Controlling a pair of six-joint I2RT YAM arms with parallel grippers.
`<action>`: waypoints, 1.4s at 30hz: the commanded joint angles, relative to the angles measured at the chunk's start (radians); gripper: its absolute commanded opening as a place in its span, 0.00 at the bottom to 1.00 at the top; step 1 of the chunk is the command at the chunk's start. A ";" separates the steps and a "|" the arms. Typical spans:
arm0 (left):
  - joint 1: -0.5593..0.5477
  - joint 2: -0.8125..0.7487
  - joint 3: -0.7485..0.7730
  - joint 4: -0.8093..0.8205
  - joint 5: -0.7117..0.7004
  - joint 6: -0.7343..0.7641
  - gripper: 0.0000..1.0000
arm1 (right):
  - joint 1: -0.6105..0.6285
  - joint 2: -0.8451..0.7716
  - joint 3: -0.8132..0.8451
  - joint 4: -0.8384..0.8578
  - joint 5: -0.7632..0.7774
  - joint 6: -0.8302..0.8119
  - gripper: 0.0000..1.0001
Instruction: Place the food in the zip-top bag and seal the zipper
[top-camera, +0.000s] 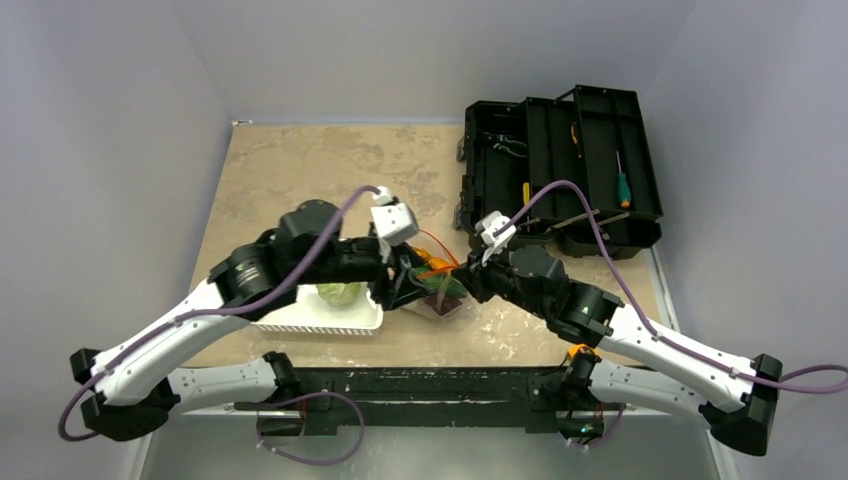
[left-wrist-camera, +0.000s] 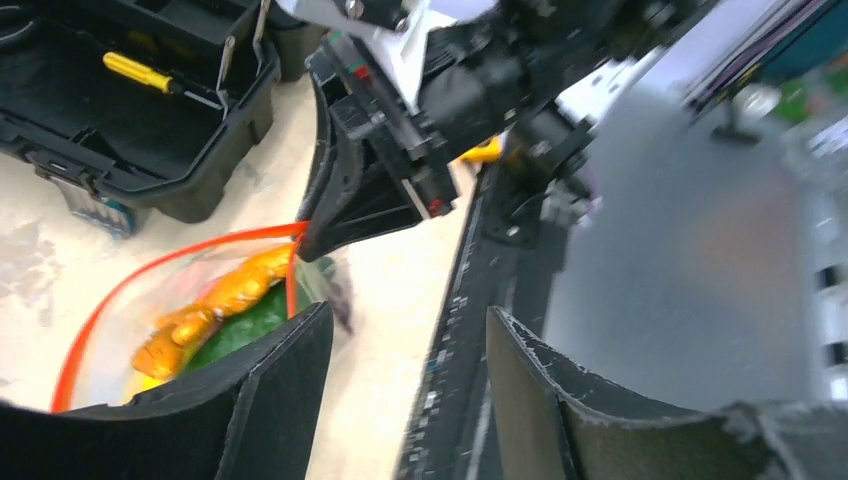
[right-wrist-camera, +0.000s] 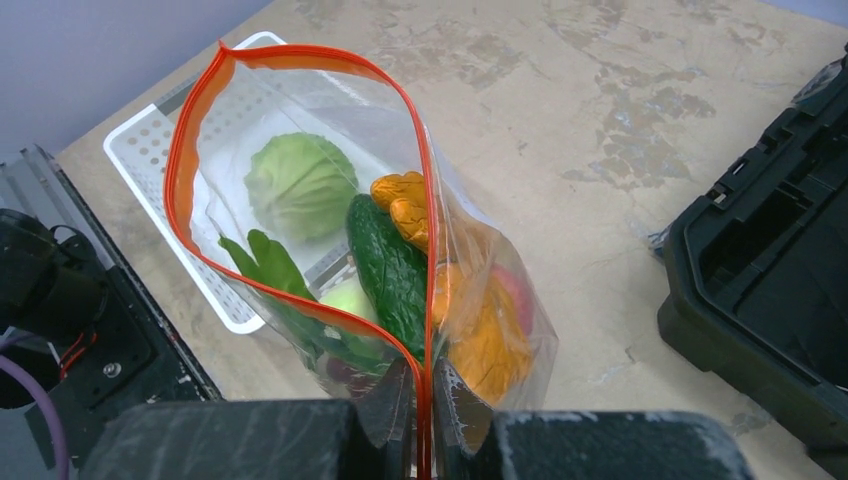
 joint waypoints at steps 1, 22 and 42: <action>-0.030 0.088 -0.010 0.004 -0.098 0.319 0.58 | 0.001 -0.037 -0.023 0.098 -0.030 -0.005 0.00; -0.015 0.316 0.023 -0.077 -0.114 0.476 0.16 | 0.001 -0.086 -0.072 0.120 -0.015 0.024 0.07; 0.043 0.223 -0.120 0.163 -0.119 0.302 0.00 | 0.001 -0.474 -0.446 0.535 0.078 -0.009 0.54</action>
